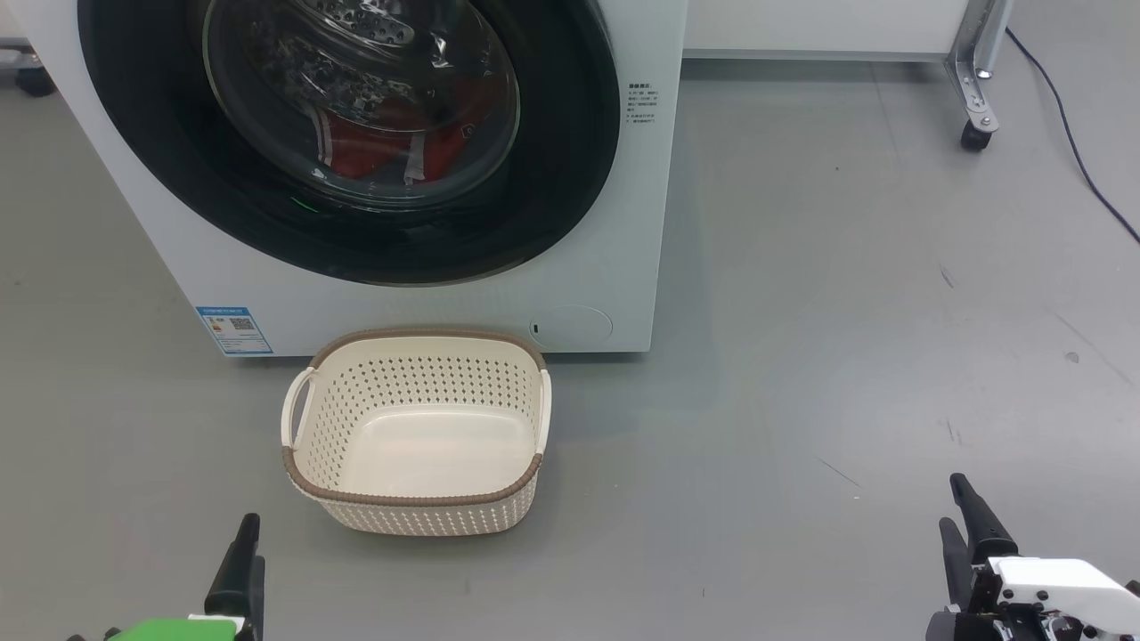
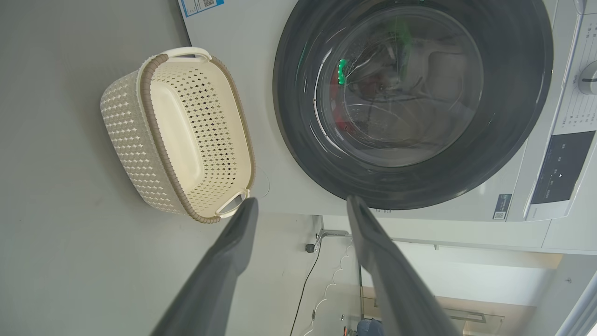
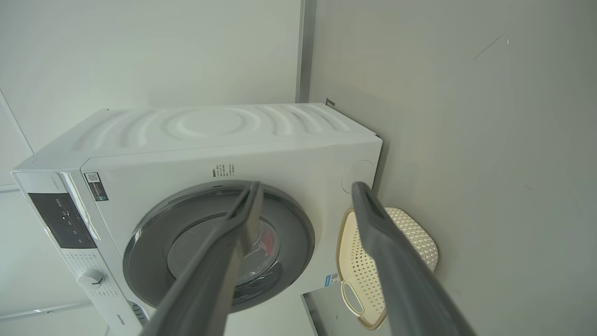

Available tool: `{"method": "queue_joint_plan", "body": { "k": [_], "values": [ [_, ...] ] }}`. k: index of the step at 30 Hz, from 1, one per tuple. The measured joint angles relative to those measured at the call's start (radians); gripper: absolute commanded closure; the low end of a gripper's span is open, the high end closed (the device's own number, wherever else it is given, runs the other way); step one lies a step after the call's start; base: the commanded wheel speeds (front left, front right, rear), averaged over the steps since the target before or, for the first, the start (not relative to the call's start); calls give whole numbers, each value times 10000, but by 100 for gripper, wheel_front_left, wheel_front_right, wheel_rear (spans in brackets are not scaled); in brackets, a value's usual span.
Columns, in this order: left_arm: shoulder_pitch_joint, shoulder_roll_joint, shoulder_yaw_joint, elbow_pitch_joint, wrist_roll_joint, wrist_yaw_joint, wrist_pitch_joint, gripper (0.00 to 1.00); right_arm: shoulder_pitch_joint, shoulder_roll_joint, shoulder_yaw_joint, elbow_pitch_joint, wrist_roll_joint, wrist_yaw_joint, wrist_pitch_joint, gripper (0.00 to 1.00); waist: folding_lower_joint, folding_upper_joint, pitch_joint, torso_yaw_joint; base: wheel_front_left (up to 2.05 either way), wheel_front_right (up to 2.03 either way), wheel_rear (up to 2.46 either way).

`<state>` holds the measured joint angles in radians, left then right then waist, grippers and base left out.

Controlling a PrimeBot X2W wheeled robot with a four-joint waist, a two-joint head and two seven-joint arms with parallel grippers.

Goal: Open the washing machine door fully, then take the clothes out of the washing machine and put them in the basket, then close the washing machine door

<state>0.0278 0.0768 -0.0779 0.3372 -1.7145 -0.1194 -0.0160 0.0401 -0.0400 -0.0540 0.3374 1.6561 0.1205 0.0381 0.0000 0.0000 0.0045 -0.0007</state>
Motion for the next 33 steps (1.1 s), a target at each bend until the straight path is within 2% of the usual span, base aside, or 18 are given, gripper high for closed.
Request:
{"method": "queue_joint_plan", "body": {
  "k": [12, 20, 33],
  "values": [
    [-29, -13, 19, -217, 228, 0, -307, 0, 0, -61, -21, -303, -514, 0, -351, 0, 0, 0, 4, -3, 0, 0, 0],
    [-87, -33, 100, -422, 853, 0, -483, 0, -2, -178, -13, -573, -1137, 0, -606, 0, 0, 0, 2, 4, 0, 0, 0],
    [-198, -77, 138, -828, 2667, -2, -821, 0, -8, -247, -73, -1016, -2638, 2, -970, 0, 0, 0, -11, 30, 0, 0, 0]
  ]
}}
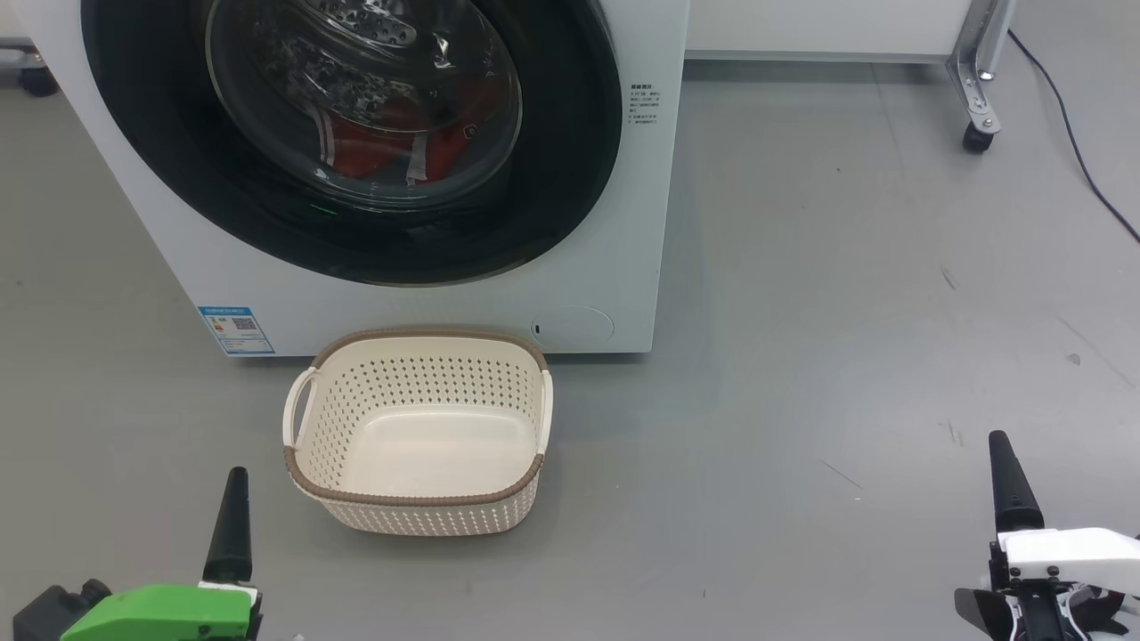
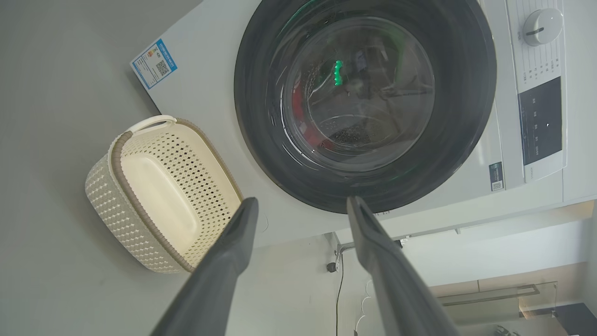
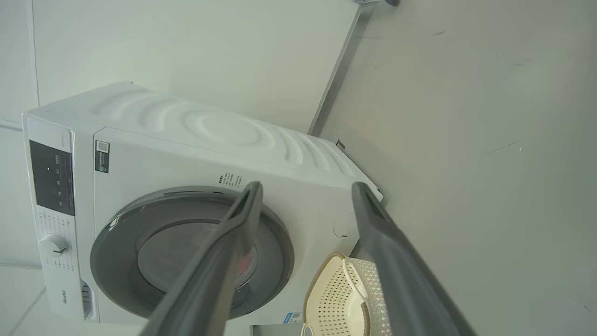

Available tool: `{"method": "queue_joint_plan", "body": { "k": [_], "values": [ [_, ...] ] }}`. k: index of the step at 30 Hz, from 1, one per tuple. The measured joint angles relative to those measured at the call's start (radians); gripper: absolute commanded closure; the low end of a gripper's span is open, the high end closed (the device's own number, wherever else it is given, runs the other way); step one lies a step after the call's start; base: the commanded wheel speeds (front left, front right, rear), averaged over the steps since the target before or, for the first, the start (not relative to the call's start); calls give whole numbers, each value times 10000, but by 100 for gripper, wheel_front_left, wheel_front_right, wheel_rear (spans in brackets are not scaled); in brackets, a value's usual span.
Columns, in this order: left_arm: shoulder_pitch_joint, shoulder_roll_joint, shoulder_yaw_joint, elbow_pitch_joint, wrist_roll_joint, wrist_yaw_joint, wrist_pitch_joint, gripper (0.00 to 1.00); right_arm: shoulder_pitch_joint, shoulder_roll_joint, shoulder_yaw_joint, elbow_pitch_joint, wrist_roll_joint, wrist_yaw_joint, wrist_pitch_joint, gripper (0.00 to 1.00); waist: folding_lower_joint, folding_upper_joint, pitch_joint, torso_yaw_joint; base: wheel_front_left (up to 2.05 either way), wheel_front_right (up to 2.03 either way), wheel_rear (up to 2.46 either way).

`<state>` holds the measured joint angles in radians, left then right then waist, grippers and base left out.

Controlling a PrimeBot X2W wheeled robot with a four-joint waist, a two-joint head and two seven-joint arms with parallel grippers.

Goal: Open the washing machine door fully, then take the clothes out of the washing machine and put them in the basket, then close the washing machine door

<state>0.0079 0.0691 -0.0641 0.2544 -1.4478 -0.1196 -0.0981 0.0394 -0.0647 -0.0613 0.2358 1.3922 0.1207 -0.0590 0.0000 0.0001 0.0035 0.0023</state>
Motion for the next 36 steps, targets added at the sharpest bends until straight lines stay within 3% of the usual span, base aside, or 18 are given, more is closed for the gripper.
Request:
{"method": "queue_joint_plan", "body": {
  "k": [24, 36],
  "values": [
    [-1, -142, 301, -499, 3321, 84, -512, 0, -2, -86, 188, -694, -3471, 2, -677, 0, 0, 0, -46, -21, 0, 0, 0],
    [-23, -161, 75, -872, 5660, 336, -807, 0, -2, -167, 437, -926, -5405, -19, -1016, 0, 0, 0, -3, 34, 0, 0, 0]
  ]
}}
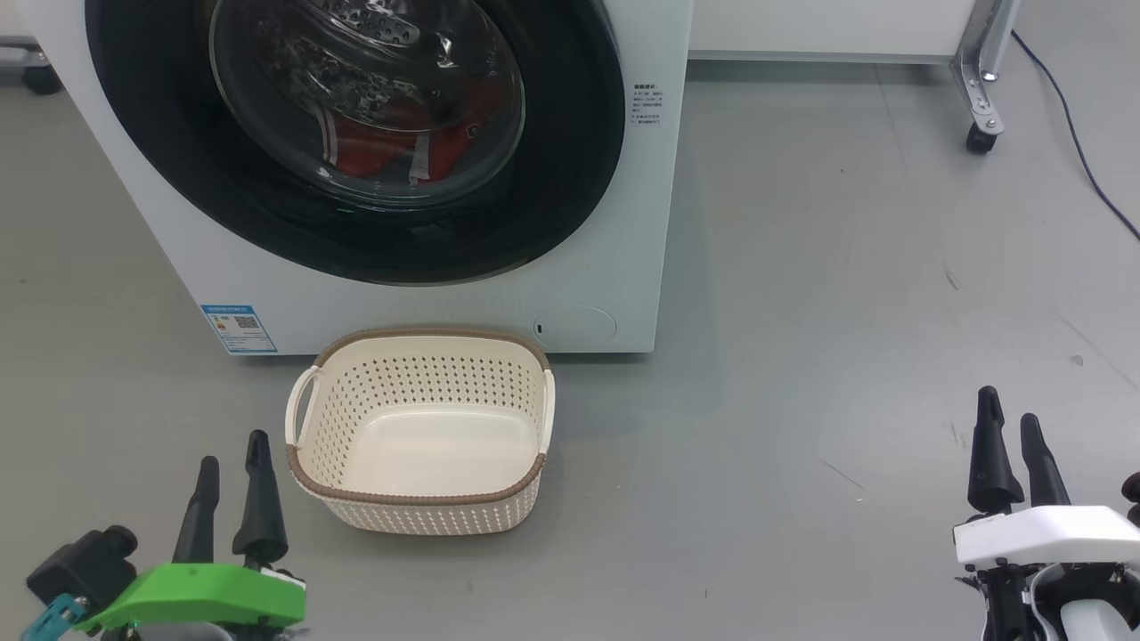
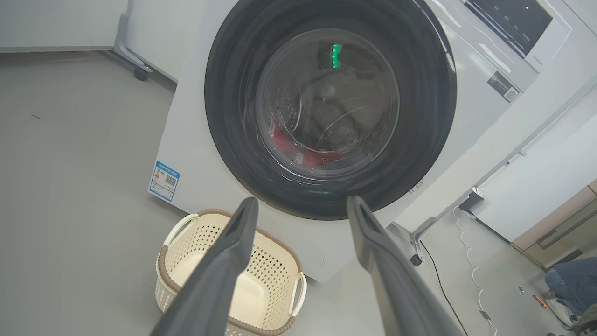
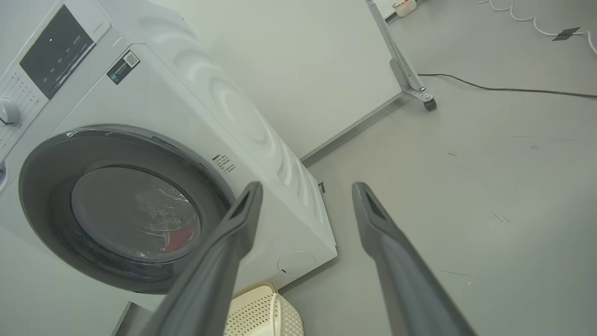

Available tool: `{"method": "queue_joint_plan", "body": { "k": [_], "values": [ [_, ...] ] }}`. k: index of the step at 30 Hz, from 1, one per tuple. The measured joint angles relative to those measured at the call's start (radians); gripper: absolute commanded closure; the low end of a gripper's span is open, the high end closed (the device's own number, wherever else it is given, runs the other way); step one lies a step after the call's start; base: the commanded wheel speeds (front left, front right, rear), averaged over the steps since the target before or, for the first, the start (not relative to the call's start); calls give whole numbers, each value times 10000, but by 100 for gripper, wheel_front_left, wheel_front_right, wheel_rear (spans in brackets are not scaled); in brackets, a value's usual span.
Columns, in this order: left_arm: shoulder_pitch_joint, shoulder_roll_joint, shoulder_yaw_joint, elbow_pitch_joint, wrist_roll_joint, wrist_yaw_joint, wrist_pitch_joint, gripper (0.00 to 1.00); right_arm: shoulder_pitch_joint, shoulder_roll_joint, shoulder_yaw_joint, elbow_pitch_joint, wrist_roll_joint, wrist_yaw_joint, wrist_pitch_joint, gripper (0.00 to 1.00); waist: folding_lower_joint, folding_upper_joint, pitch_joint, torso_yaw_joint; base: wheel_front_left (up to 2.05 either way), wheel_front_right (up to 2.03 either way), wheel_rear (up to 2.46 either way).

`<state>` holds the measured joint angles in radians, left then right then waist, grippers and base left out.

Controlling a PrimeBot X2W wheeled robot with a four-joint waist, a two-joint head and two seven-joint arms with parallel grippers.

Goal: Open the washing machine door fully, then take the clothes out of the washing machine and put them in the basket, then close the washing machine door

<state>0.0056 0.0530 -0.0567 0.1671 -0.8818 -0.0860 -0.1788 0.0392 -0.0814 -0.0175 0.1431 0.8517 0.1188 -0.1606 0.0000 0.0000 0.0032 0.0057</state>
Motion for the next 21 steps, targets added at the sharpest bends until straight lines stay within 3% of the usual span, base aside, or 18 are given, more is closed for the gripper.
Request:
{"method": "queue_joint_plan", "body": {
  "k": [12, 21],
  "values": [
    [0, -56, -548, -155, 2583, 385, -313, 0, 1, -6, 265, -65, -1904, -90, -380, 0, 0, 0, 52, -16, 0, 0, 0],
    [5, -61, -999, -176, 4209, 629, -520, 0, 3, -63, 483, 105, -3258, -337, -654, 0, 0, 0, 65, -66, 0, 0, 0]
  ]
}}
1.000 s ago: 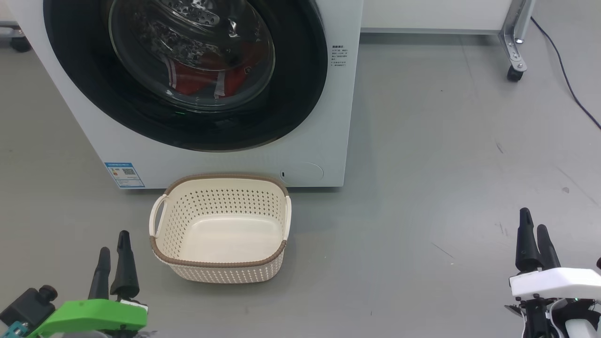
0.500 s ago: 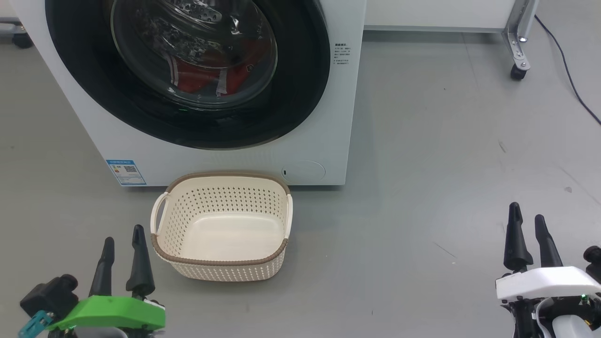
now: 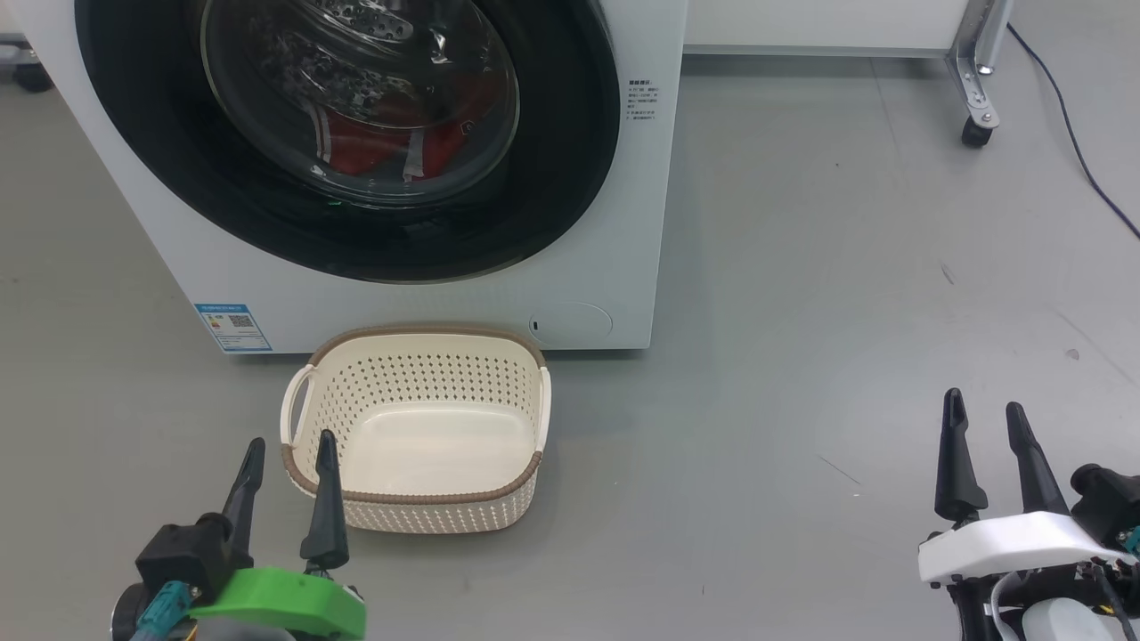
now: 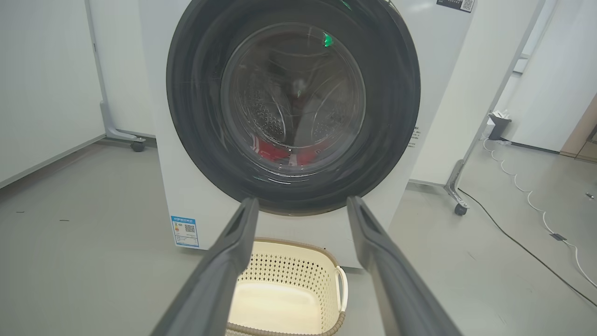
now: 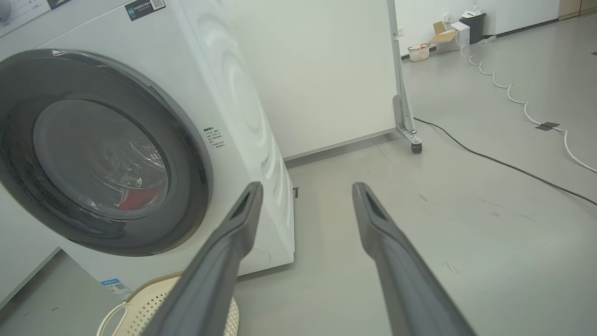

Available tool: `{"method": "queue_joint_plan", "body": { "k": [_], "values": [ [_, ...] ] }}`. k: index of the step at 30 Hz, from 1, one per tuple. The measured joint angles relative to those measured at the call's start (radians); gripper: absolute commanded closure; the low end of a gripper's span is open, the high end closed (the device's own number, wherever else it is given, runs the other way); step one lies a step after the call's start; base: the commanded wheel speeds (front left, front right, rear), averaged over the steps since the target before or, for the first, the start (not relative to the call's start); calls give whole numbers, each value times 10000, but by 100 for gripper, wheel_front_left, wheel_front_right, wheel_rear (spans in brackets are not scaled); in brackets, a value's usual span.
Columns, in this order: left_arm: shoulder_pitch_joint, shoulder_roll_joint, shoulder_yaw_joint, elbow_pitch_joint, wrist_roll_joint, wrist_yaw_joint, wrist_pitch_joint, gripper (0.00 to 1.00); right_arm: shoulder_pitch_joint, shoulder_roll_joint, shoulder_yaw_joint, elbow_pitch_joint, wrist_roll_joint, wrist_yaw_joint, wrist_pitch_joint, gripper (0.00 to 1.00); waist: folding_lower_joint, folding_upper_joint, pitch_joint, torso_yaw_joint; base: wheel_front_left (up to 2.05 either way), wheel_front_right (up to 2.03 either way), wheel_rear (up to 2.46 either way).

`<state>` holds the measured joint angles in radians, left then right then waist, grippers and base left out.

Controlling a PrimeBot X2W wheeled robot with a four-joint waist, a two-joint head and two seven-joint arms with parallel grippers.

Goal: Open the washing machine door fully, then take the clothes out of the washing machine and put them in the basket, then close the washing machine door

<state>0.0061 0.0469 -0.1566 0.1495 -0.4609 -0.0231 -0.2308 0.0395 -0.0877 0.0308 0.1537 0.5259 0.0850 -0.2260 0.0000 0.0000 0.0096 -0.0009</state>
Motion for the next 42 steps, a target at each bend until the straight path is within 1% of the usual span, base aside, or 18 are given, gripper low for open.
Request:
{"method": "queue_joint_plan", "body": {
  "k": [6, 9, 16, 20, 29, 42],
  "values": [
    [0, -2, -63, -44, 780, 280, -109, 0, 0, -46, 207, 167, -940, -15, -138, 0, 1, 0, -22, -29, 0, 0, 0],
    [8, -2, -201, -17, 1317, 314, -184, 0, -1, -69, 311, 265, -1262, -82, -217, 0, 0, 0, -44, -39, 0, 0, 0],
    [35, -10, -387, 104, 1223, 454, -184, 0, -1, -71, 405, 500, -1340, -92, -217, 0, 1, 0, -96, -49, 0, 0, 0],
    [39, -10, -460, 299, 1085, 523, -184, 0, -3, -71, 397, 577, -1340, -163, -217, 0, 0, 0, -94, -38, 0, 0, 0],
    [37, -10, -447, 397, 988, 698, -184, 0, -81, -65, 385, 679, -1340, -176, -217, 0, 0, 0, -48, -14, 0, 0, 0],
    [12, -10, -508, 401, 980, 721, -184, 0, -167, -31, 261, 617, -1340, -186, -219, 0, 0, 0, 88, 30, 0, 0, 0]
  ]
}}
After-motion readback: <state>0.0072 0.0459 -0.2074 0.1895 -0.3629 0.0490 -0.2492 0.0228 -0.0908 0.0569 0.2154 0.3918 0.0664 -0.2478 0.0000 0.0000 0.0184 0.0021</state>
